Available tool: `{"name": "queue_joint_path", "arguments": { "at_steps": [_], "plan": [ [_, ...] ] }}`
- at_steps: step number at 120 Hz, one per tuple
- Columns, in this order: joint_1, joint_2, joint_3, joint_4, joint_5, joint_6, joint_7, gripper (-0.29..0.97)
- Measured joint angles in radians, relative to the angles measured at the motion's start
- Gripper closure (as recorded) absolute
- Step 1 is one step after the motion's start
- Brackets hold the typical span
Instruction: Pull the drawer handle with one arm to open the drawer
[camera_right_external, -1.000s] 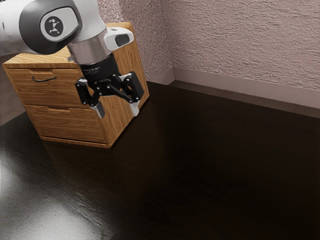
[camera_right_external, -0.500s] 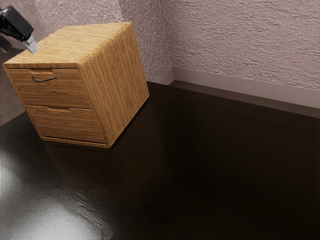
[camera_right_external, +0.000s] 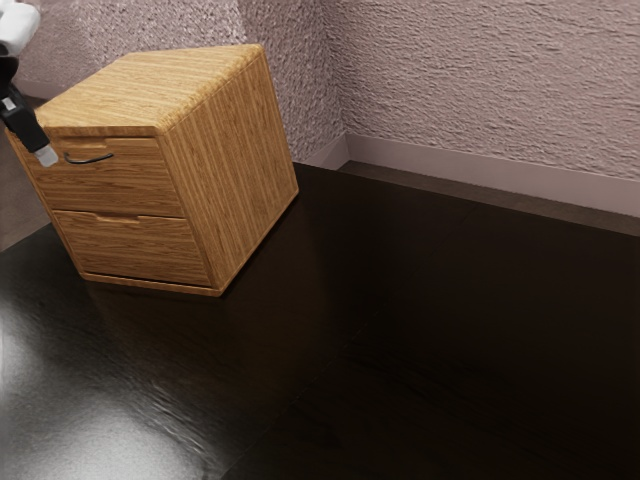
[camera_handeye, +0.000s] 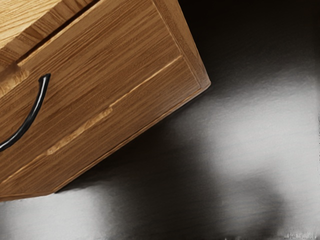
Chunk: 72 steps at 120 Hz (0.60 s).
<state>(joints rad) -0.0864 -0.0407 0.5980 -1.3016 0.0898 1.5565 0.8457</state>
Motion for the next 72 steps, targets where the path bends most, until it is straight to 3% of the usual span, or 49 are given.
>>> {"name": "queue_joint_path", "arguments": {
  "at_steps": [26, 72],
  "plan": [
    [-0.007, 0.010, 0.110, -0.033, -0.130, 0.049, 0.296, 0.00],
    [0.008, 0.011, 0.162, -0.038, -0.187, 0.056, 0.647, 0.00]
  ]
}}
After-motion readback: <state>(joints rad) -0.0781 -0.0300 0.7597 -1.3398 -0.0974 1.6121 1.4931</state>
